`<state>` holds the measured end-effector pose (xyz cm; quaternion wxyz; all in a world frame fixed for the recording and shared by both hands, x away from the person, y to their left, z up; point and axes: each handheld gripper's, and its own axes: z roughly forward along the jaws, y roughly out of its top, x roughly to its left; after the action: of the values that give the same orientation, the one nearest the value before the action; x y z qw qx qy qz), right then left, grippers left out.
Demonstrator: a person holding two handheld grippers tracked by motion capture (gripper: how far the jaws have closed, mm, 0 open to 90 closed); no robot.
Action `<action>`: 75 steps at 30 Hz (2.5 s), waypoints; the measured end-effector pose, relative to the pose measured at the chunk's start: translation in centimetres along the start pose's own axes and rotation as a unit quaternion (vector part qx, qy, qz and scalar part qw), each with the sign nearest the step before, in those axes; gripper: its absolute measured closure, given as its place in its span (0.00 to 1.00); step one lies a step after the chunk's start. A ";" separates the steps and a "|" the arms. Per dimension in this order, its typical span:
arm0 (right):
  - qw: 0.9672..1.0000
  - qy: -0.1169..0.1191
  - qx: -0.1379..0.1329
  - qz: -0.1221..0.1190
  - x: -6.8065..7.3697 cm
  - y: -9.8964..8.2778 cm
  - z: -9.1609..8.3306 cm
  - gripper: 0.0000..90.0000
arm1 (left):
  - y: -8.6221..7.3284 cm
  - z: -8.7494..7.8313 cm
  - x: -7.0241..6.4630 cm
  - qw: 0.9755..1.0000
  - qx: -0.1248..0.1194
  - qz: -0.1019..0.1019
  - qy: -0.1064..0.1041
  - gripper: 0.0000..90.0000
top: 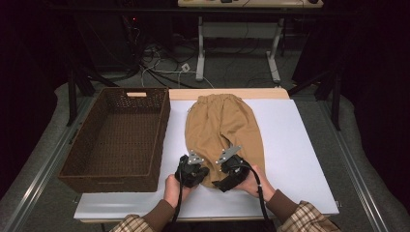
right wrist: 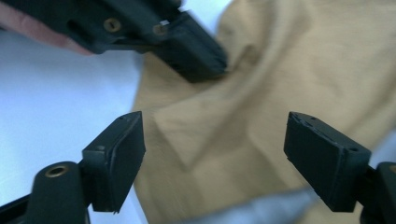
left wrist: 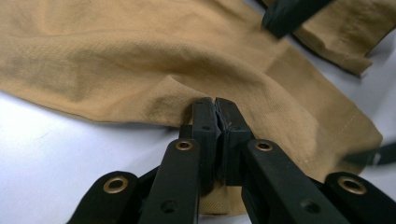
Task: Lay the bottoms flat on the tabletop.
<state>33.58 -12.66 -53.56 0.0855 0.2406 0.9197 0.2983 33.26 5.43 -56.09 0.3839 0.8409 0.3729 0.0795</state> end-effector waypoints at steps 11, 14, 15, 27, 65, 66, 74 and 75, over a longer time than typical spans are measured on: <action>1.000 -0.009 -0.018 0.003 -0.2 -0.4 1.3 0.93 | 0.1 -1.2 0.4 1.000 -0.010 0.009 0.004 0.79; 1.000 -0.017 -0.024 0.012 -0.4 -0.4 0.9 0.98 | 0.2 -2.1 0.3 1.000 -0.012 0.017 0.013 0.63; 0.999 -0.019 -0.026 0.010 -0.4 -0.4 0.7 0.98 | 0.1 -2.4 0.2 1.000 -0.012 0.019 0.017 0.59; 0.987 -0.089 -0.120 0.066 -3.7 -1.7 -6.5 0.98 | -0.2 -3.0 -0.1 0.999 -0.008 0.027 0.029 0.26; 0.988 -0.135 -0.038 0.062 -8.1 -3.0 -4.9 0.64 | -0.4 -2.2 -0.1 0.999 0.018 0.041 0.023 0.22; 0.988 -0.138 -0.035 0.053 -7.9 -2.9 -4.5 0.74 | -0.4 -2.2 -0.1 0.999 0.018 0.040 0.021 0.22; 0.983 -0.156 -0.065 0.072 -8.1 -3.5 -5.2 0.99 | -0.4 -2.2 -0.1 0.999 0.016 0.041 0.020 0.21; 0.982 -0.157 -0.071 0.078 -8.3 -3.7 -5.7 0.99 | -0.4 -2.3 -0.1 0.999 0.016 0.042 0.021 0.21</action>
<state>37.63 -22.18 -51.04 0.2218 0.3487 0.8498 0.3272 32.03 6.88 -54.81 0.3591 0.8597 0.3470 0.1076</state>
